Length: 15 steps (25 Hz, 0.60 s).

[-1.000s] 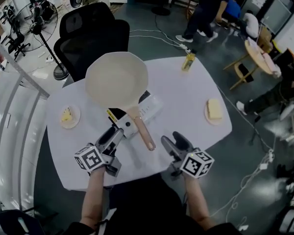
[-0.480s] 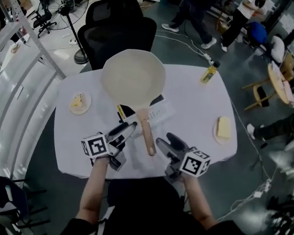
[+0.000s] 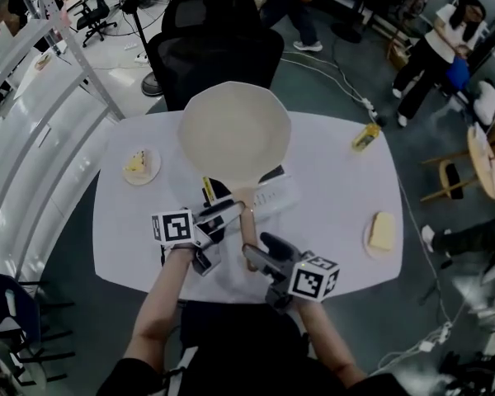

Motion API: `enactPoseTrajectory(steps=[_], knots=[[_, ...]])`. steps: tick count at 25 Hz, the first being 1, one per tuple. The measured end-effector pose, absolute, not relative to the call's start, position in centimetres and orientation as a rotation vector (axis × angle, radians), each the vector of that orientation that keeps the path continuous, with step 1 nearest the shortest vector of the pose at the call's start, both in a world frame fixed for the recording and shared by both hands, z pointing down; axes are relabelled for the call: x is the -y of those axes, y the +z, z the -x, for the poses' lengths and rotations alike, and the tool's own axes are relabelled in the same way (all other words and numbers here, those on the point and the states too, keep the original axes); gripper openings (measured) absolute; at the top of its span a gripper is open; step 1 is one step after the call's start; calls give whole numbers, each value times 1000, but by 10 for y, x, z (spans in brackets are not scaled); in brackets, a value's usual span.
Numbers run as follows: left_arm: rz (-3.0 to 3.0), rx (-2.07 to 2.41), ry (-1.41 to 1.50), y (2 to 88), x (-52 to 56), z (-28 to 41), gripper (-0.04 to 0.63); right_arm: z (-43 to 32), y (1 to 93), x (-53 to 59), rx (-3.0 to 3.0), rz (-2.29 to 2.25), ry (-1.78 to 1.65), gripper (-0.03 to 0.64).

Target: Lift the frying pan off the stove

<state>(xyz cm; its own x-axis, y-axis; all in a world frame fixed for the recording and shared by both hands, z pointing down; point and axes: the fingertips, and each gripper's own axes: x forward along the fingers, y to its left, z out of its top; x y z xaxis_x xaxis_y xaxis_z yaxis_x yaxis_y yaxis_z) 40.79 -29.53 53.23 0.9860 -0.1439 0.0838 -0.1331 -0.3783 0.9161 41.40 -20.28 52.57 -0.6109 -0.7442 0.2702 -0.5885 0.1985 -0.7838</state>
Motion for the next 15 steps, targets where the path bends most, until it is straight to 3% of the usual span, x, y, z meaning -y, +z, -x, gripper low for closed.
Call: enactPoseTrajectory(steps=[15], knots=[[-1737, -49, -64, 532, 304, -455, 288, -389, 544, 219, -2365, 1023, -1592, 308]])
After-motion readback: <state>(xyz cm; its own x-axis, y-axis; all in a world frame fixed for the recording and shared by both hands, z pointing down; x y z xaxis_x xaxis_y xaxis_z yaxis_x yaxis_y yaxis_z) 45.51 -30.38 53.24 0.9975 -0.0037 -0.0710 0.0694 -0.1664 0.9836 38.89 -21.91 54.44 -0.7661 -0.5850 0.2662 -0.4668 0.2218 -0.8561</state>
